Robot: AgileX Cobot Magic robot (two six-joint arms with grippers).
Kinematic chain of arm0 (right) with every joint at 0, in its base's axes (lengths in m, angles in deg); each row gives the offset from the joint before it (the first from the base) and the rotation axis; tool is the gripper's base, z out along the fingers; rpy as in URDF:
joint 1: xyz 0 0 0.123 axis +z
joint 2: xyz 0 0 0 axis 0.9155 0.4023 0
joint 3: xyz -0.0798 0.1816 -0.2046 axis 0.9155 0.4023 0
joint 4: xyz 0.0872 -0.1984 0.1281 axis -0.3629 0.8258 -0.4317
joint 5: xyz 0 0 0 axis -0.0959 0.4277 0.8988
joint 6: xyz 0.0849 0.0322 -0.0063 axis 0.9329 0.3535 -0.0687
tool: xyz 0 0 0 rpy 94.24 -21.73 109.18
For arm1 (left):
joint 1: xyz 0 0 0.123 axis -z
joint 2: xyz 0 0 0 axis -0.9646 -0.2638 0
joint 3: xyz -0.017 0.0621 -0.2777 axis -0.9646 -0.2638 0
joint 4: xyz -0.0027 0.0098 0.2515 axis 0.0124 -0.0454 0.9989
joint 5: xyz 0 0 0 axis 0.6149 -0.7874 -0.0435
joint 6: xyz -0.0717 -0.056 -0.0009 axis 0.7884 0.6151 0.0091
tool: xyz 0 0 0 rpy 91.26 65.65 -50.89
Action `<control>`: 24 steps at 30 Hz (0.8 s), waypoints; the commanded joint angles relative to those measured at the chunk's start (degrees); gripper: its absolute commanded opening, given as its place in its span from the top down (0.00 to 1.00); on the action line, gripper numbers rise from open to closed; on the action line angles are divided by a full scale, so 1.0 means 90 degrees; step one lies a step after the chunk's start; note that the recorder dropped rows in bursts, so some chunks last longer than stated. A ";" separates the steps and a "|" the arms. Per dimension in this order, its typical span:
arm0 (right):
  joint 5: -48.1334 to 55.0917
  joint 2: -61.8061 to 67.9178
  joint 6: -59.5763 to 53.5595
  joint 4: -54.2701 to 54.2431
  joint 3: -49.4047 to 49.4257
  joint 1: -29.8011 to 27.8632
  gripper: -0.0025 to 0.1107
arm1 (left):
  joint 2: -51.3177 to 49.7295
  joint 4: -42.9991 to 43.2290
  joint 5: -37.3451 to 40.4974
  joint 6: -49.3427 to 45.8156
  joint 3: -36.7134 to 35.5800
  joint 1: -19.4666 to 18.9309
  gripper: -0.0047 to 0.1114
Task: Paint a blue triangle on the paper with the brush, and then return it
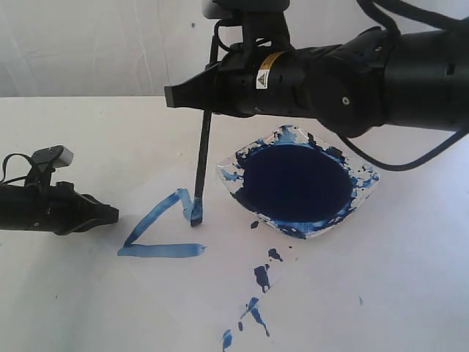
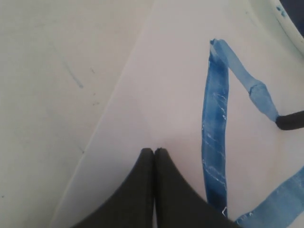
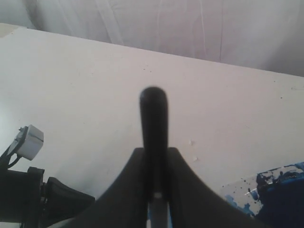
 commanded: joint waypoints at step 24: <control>-0.0001 -0.0469 -0.0079 -0.0010 -0.0002 0.0007 0.98 | 0.0039 -0.0136 0.0139 -0.0017 -0.0055 -0.0014 0.96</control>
